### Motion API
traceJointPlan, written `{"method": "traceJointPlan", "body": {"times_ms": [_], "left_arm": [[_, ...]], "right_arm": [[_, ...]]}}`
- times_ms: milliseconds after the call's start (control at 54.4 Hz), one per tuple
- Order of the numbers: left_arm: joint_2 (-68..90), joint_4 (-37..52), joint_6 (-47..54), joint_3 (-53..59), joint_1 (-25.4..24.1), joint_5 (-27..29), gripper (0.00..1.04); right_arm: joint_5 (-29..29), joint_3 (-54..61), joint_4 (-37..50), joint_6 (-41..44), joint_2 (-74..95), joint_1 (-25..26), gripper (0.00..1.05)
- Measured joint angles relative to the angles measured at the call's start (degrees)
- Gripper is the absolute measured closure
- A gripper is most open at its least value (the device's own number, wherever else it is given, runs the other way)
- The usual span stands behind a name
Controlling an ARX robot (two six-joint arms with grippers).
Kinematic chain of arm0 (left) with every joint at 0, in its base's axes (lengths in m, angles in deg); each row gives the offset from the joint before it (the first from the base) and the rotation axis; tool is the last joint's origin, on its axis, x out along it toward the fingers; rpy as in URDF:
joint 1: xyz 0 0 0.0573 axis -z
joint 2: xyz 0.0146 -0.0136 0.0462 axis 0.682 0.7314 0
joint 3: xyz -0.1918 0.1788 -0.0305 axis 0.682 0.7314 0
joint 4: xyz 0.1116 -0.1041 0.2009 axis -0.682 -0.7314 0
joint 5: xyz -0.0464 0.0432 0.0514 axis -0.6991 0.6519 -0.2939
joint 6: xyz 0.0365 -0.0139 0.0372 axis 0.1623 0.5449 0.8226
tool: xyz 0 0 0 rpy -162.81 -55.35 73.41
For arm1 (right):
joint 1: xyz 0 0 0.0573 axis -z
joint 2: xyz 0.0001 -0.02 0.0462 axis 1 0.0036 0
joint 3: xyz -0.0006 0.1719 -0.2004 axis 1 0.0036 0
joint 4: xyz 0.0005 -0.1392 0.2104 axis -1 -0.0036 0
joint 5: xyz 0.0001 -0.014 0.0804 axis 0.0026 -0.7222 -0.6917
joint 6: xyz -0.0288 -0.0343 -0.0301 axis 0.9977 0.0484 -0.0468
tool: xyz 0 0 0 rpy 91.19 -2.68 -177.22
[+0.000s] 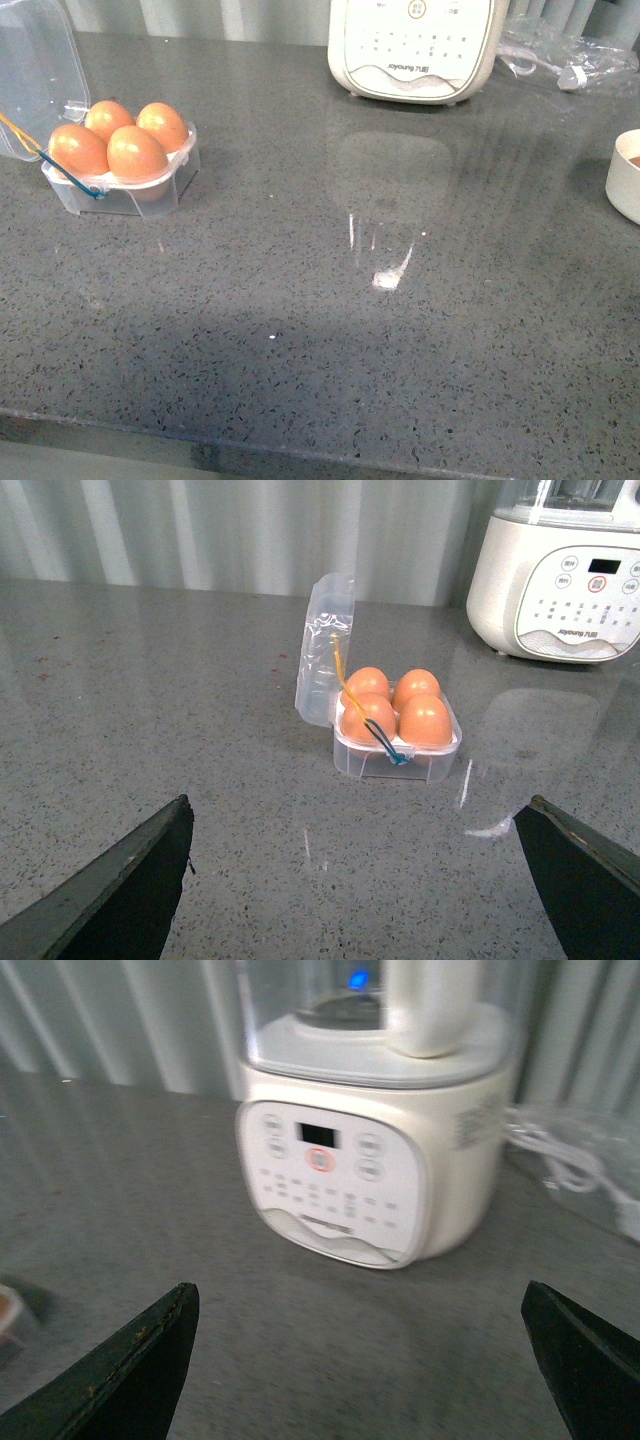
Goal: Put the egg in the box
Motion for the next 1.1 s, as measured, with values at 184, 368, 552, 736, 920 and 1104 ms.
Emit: {"method": "traceJointPlan", "body": {"times_ms": [184,368,552,736,920,1104], "left_arm": [[0.0,0.0,0.0,0.0,0.0,0.0,0.07],[0.0,0.0,0.0,0.0,0.0,0.0,0.07],[0.0,0.0,0.0,0.0,0.0,0.0,0.07],[0.0,0.0,0.0,0.0,0.0,0.0,0.07],[0.0,0.0,0.0,0.0,0.0,0.0,0.07],[0.0,0.0,0.0,0.0,0.0,0.0,0.07]], "right_arm": [[-1.0,12.1,-1.1,0.6,-15.8,12.9,0.07],[-3.4,18.0,-3.9,2.6,-26.3,26.7,0.07],[-9.6,21.8,-6.8,4.3,-34.3,38.3,0.10],[-16.4,27.8,-12.4,3.0,-44.8,37.3,0.40],[-9.6,32.6,-14.2,3.0,-53.4,30.7,0.70],[-3.5,36.6,-16.1,3.1,-58.6,24.6,1.02]]}}
